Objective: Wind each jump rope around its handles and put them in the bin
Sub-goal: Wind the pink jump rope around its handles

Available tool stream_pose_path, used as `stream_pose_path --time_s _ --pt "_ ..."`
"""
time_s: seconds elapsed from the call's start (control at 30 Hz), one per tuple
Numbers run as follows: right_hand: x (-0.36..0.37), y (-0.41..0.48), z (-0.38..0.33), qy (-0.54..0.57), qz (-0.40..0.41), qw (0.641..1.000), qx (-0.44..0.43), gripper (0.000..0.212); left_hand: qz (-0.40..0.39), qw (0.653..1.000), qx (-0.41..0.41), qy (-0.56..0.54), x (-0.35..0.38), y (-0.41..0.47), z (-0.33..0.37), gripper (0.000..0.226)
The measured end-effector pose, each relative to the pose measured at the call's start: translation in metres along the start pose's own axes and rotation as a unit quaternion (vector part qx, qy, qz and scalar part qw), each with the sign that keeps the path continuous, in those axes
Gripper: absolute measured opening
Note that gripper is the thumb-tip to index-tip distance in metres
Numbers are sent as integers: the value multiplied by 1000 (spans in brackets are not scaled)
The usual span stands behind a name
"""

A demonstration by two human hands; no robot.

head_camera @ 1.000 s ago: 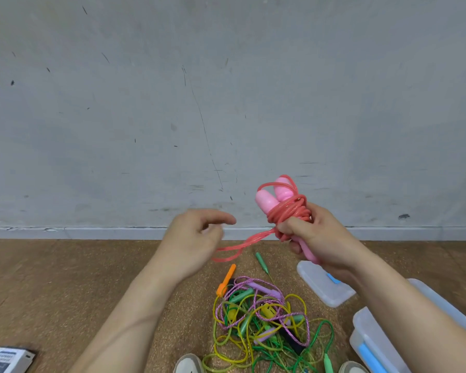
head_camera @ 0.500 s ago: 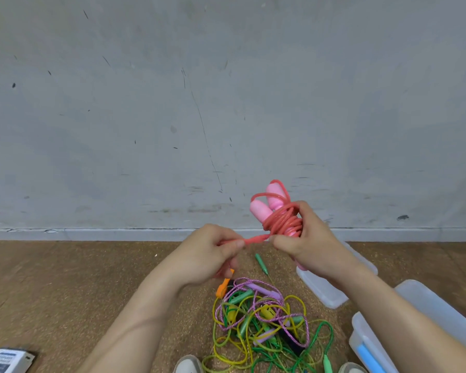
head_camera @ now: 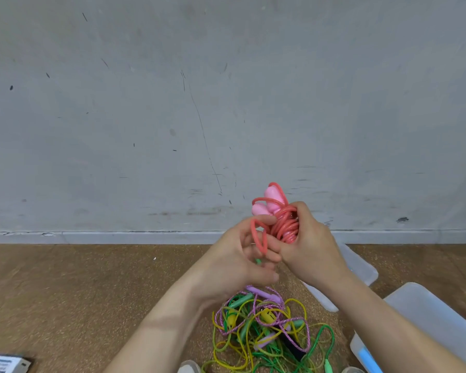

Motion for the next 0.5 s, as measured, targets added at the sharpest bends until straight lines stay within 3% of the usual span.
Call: stream_pose_path --time_s 0.1,0.17,0.23,0.3,0.4,0.5 --pt "2 -1 0 2 -33 999 9 64 70 966 113 222 -8 2 7 38" --pt "5 -2 -1 18 -66 998 13 65 98 940 170 279 -11 2 13 21" --pt "10 -4 -1 46 -92 994 31 61 134 912 231 310 -13 0 22 23" --pt "13 -6 -4 97 -109 988 59 54 180 916 248 259 -19 0 29 26" --pt "16 -11 -12 188 -137 968 94 40 224 950 197 95 -21 -1 31 24" --pt "20 -15 -15 211 -127 962 116 35 267 949 162 47 -23 1 32 28"
Point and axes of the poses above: each hand's wrist, its own y-axis towards the middle knuckle, its own x-axis out of the palm, z = x × y, the point moved 4 cm from there along y, towards the middle knuckle, and after that the axes turned 10 degrees about z, right-handed, at the moved point
